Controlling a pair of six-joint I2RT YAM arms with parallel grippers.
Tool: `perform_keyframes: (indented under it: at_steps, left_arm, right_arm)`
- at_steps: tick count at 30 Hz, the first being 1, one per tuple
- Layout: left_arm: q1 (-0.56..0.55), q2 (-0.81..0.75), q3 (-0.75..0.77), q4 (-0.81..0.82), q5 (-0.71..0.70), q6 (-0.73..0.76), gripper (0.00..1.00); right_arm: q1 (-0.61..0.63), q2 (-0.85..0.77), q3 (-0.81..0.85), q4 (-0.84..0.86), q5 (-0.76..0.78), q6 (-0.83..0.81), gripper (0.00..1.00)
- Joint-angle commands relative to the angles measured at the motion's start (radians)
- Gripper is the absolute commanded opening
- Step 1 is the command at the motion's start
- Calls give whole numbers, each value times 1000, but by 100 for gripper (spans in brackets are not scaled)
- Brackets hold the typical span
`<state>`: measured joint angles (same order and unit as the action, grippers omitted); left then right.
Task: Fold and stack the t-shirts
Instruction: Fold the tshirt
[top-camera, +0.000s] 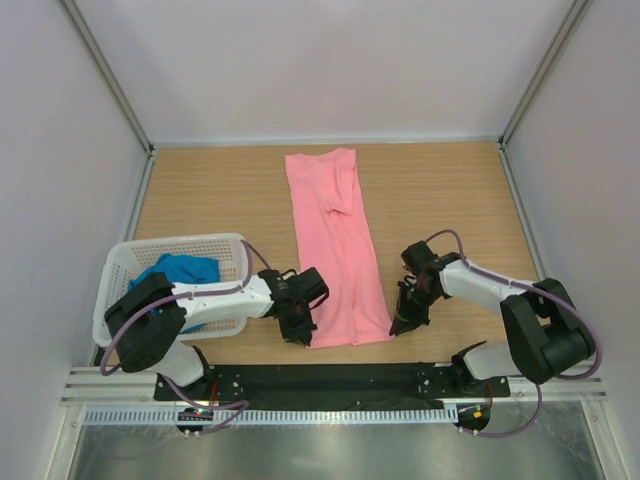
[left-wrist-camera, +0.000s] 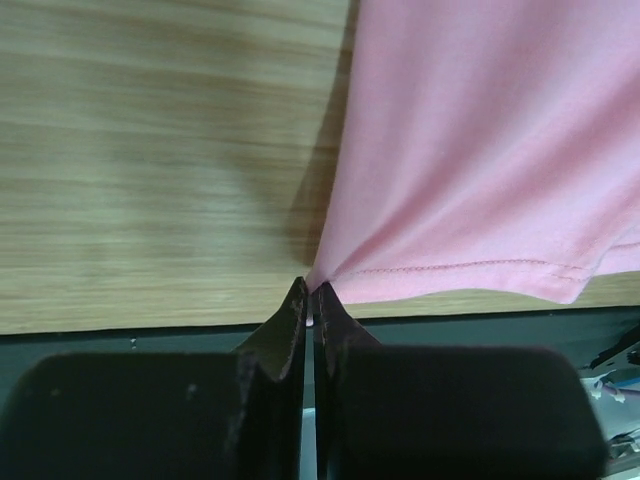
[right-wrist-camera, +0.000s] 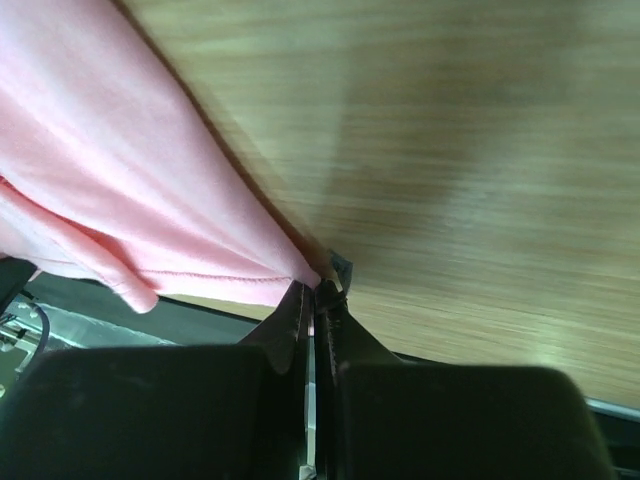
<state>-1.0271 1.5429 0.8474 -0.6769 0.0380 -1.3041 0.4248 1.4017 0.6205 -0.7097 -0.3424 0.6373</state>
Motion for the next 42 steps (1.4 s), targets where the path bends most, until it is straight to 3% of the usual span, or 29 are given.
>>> perform_keyframes:
  at_steps: [1, 13, 19, 23, 31, 42]
  left_arm:
    - [4, -64, -47, -30, -20, -32, 0]
    - [-39, -127, -120, 37, 23, -93, 0]
    - [-37, -245, -30, -82, -91, -74, 0]
    - [30, -230, 83, -186, -130, 8, 0]
    - [332, -110, 246, -193, -70, 253, 0]
    - [492, 195, 567, -208, 36, 408, 0]
  right_arm:
    - [6, -53, -62, -13, 42, 51, 1]
    - [104, -202, -157, 81, -38, 186, 1]
    - [101, -244, -42, 10, -21, 150, 1]
    - [78, -144, 143, -20, -14, 93, 1]
    - [-12, 117, 490, -91, 0, -33, 1]
    - [-92, 447, 860, -145, -21, -125, 1]
